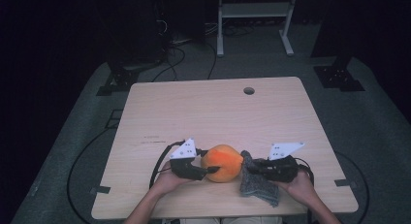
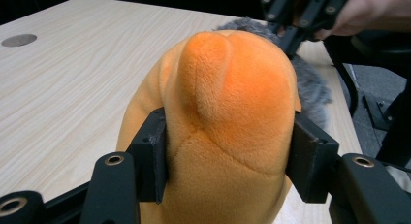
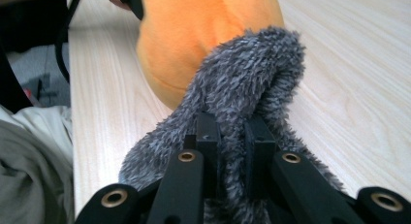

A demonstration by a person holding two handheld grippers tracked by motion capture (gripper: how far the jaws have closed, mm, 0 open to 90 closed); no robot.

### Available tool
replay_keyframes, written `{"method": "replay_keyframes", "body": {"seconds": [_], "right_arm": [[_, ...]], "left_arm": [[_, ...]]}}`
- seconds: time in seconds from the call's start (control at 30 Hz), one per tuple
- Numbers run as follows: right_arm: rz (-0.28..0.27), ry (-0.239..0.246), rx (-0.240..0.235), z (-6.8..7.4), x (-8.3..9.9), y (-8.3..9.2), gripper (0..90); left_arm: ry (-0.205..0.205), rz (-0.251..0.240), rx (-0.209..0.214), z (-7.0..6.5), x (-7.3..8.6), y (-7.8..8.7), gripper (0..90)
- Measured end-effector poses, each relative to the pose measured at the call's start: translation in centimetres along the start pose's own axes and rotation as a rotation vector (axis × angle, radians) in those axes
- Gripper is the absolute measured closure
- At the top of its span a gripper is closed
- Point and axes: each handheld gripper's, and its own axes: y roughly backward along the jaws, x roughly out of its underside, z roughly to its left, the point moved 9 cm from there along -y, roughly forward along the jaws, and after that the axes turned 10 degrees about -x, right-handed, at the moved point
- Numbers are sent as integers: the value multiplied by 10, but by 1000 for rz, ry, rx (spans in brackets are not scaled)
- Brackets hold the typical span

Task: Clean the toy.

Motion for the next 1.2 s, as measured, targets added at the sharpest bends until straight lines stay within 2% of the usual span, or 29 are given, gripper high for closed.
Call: {"method": "replay_keyframes", "body": {"seconds": [0.07, 0.2, 0.3, 0.37, 0.43, 0.47, 0.53, 0.57, 0.6, 0.67, 0.8, 0.83, 0.93, 0.97, 1.0, 1.03, 1.1, 1.17, 1.2], "right_arm": [[-48, 13, -6, 4, -10, 7, 799], [-107, 77, -22, 16, -40, 7, 798], [-100, 119, 0, 17, -53, -1, 798], [-80, 107, 7, 12, -49, -6, 799], [-61, 82, 21, 3, -37, -8, 800], [-62, 55, 23, 0, -31, -6, 800], [-48, 30, 27, -4, -20, -3, 800], [-64, 19, 21, -2, -20, 0, 799], [-86, 16, 8, 2, -23, 3, 799], [-129, 43, -11, 9, -36, 6, 798], [-143, 67, -5, 9, -54, 0, 798], [-129, 65, -2, 6, -53, -3, 799], [-102, 42, -4, 1, -43, -8, 800], [-99, 35, 2, -1, -39, -7, 801], [-99, 27, 10, -3, -36, -5, 801], [-94, 10, 20, -6, -31, -2, 801], [-97, -1, 22, -7, -30, 3, 801], [-111, 27, 28, -2, -37, 6, 801], [-137, 41, 8, 4, -44, 7, 801]], "left_arm": [[1, 3, -9, -1, -2, -2, 416], [40, 10, -23, 0, -4, -6, 417], [64, 14, -32, 1, -5, -7, 417], [86, 16, -36, 3, -4, -6, 417], [104, 15, -43, 4, -4, -7, 414], [106, 15, -45, 4, -4, -7, 413], [101, 15, -48, 3, -5, -9, 413], [98, 17, -52, 3, -6, -9, 413], [100, 16, -55, 2, -6, -10, 413], [107, 15, -66, 2, -7, -11, 413], [100, 23, -77, 0, -8, -12, 408], [100, 23, -67, -1, -8, -13, 393], [103, 12, -3, -6, -9, -13, 254], [105, 0, 11, -7, -10, -12, 253], [105, -9, 24, -8, -11, -11, 262], [97, -12, 23, -8, -11, -11, 329], [83, -15, 1, -8, -11, -13, 410], [92, -20, -11, -7, -11, -15, 468], [96, -21, -11, -7, -11, -15, 481]]}}
